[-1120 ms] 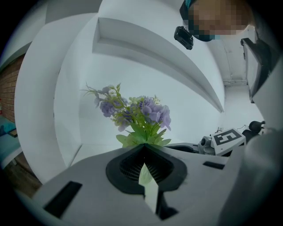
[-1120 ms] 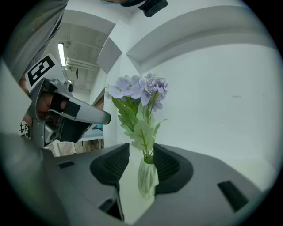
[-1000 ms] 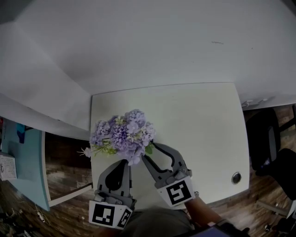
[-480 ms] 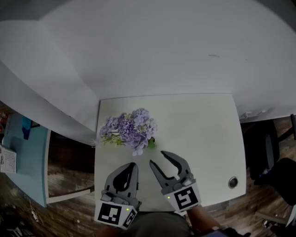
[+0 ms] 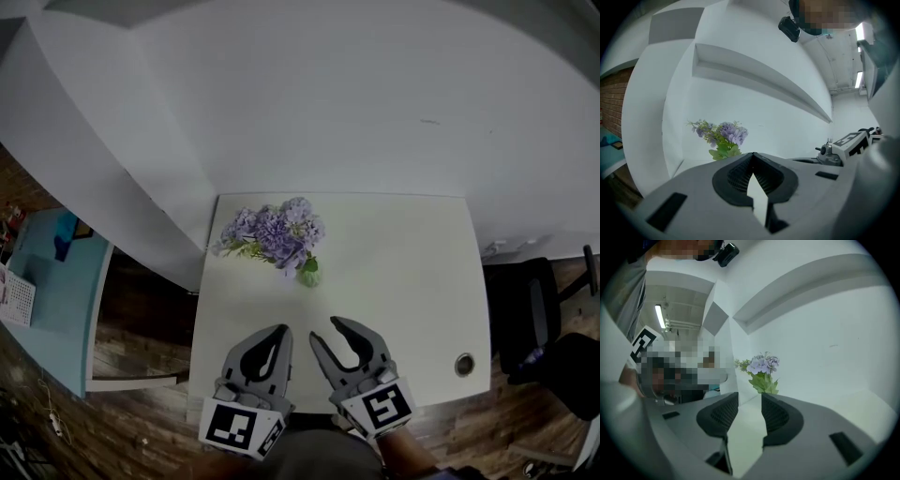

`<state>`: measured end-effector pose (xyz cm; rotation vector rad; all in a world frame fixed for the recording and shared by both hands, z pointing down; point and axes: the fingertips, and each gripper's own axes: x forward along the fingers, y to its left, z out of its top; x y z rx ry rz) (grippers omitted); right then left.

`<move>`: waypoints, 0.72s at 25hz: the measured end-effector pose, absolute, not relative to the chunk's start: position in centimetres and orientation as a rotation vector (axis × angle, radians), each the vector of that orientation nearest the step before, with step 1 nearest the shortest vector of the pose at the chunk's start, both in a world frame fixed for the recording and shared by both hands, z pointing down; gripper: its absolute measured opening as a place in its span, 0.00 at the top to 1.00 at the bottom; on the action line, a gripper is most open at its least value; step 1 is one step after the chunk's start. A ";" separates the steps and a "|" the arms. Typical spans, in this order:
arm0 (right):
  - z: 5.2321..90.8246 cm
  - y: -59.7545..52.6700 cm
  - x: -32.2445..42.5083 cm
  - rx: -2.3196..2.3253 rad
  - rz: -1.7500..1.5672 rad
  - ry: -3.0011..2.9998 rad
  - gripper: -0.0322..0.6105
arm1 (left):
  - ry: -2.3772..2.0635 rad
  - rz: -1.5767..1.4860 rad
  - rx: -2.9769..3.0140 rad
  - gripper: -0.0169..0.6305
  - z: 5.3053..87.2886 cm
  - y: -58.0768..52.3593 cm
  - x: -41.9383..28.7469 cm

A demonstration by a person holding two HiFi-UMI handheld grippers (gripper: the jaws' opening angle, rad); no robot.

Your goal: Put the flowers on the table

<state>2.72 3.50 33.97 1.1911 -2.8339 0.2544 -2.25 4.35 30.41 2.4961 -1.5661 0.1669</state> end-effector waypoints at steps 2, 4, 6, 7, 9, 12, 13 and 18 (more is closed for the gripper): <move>32.8 4.5 2.8 1.203 0.211 -2.854 0.71 | -1.587 0.153 2.500 0.96 29.9 5.1 -2.3; 31.4 5.5 3.1 1.233 0.165 -2.876 0.76 | -1.614 0.135 2.500 0.96 29.3 5.7 -2.5; 30.4 6.4 3.5 1.262 0.143 -2.884 0.81 | -1.642 0.117 2.503 0.96 28.6 6.2 -2.6; 30.0 6.8 3.7 1.273 0.138 -2.878 0.84 | -1.655 0.108 2.507 0.96 28.3 6.3 -2.6; 29.6 7.2 4.0 1.283 0.129 -2.859 0.87 | -1.682 0.096 2.517 0.96 27.5 6.6 -2.5; 29.3 7.6 4.2 1.284 0.115 -2.840 0.90 | -1.732 0.100 2.536 0.96 26.7 6.9 -2.4; 29.2 7.7 4.3 1.284 0.108 -2.837 0.90 | -1.743 0.101 2.542 0.96 26.4 7.0 -2.3; 28.2 8.0 4.1 1.283 0.078 -2.834 0.93 | -1.763 0.088 2.553 0.96 25.9 7.3 -2.2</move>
